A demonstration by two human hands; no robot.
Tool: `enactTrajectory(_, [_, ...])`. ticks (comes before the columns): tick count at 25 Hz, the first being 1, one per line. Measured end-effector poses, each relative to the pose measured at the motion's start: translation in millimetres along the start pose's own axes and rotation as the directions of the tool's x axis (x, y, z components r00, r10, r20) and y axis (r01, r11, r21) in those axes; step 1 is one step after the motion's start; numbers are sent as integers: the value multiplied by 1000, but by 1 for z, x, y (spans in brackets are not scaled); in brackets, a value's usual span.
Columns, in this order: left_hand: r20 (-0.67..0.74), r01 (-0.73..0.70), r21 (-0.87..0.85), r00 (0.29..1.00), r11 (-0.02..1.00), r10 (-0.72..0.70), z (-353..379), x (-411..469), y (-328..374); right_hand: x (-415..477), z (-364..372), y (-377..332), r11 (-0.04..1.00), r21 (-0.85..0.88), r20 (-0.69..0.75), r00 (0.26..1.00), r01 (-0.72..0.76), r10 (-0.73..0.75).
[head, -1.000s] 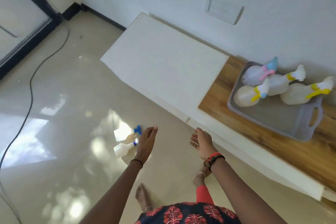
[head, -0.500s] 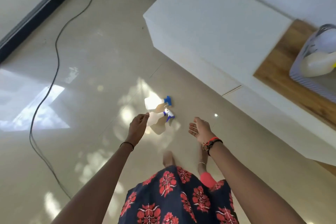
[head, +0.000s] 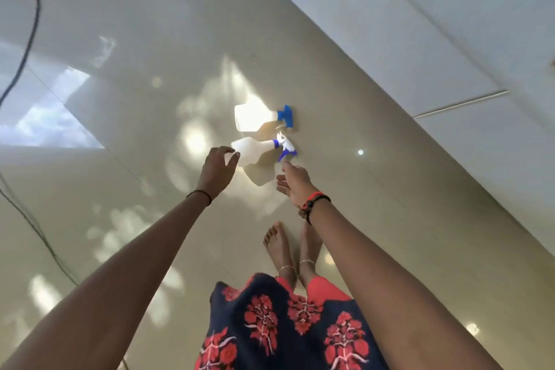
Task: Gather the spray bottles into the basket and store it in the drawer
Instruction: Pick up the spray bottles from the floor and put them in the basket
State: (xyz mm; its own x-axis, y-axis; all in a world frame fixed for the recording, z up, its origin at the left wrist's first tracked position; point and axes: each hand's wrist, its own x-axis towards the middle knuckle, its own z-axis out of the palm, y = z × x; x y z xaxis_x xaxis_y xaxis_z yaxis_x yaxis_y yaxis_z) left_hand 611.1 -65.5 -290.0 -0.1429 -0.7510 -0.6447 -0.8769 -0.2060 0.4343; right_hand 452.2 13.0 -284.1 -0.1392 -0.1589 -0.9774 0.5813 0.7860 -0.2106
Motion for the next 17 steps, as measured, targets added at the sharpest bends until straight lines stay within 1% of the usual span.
enactTrajectory(4, [-28, -26, 24, 999, 999, 27, 45, 65, -25, 93, 28, 8, 999, 3, 13, 999, -46, 46])
enactTrajectory(6, [-14, -31, 56, 999, 998, 32, 62, 95, -36, 133, 38, 13, 997, -39, 61, 996, -65, 68])
enactTrajectory(8, [35, -57, 147, 998, 987, 52, 74, 122, -48, 165, 49, 17, 993, -72, 137, 985, -92, 102])
enactTrajectory(10, [111, -127, 319, 989, 939, 96, 81, 143, -58, 184, 61, 20, 992, -82, 130, 986, -95, 105])
enactTrajectory(12, [189, -217, 468, 971, 857, 143, 86, 157, -63, 197, 70, 23, 997, 4, 139, 987, -76, 75])
enactTrajectory(13, [219, -242, 506, 964, 828, 149, 89, 163, -65, 203, 74, 25, 995, 64, 156, 985, -81, 71])
enactTrajectory(15, [258, -266, 524, 955, 809, 147, 96, 171, -69, 209, 80, 26, 982, 163, 191, 979, -97, 65])
enactTrajectory(17, [278, -274, 494, 949, 825, 149, 101, 174, -73, 212, 79, 26, 975, 201, 203, 978, -97, 55])
